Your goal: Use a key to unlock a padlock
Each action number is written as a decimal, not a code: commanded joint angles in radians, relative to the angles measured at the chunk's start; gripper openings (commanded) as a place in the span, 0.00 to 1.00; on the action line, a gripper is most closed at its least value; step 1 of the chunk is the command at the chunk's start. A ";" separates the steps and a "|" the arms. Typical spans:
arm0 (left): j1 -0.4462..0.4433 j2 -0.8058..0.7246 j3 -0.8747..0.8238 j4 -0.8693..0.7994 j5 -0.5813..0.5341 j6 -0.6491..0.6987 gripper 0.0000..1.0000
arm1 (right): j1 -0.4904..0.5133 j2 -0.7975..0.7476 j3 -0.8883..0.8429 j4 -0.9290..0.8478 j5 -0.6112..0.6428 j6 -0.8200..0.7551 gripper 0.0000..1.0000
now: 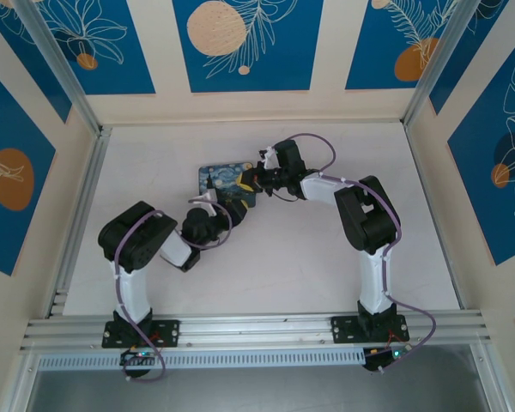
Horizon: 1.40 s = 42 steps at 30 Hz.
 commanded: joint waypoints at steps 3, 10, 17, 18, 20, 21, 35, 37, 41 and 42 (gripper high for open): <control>-0.006 -0.043 -0.009 0.027 -0.017 -0.017 0.78 | 0.012 0.030 -0.009 -0.061 -0.008 0.012 0.00; -0.013 0.026 0.025 0.038 -0.053 -0.040 0.78 | 0.015 0.036 -0.008 -0.060 -0.005 0.016 0.00; -0.028 0.088 0.047 0.023 -0.122 -0.043 0.77 | 0.019 0.037 -0.006 -0.059 -0.004 0.016 0.00; -0.033 0.098 0.048 0.025 -0.138 -0.049 0.76 | 0.019 0.036 -0.006 -0.060 -0.004 0.015 0.00; -0.043 0.111 0.048 0.029 -0.167 -0.057 0.73 | 0.018 0.036 -0.007 -0.059 -0.004 0.015 0.00; -0.047 0.119 0.048 0.035 -0.180 -0.063 0.71 | 0.018 0.036 -0.009 -0.060 -0.004 0.015 0.00; -0.084 0.131 0.075 -0.049 -0.330 -0.122 0.39 | 0.020 0.043 -0.012 -0.052 -0.007 0.020 0.00; -0.083 0.129 0.081 -0.081 -0.343 -0.128 0.35 | 0.020 0.045 -0.012 -0.051 -0.007 0.022 0.00; -0.084 0.126 0.086 -0.126 -0.360 -0.135 0.29 | 0.020 0.045 -0.012 -0.050 -0.008 0.024 0.00; -0.083 0.122 0.088 -0.141 -0.363 -0.135 0.29 | 0.020 0.045 -0.012 -0.050 -0.008 0.023 0.00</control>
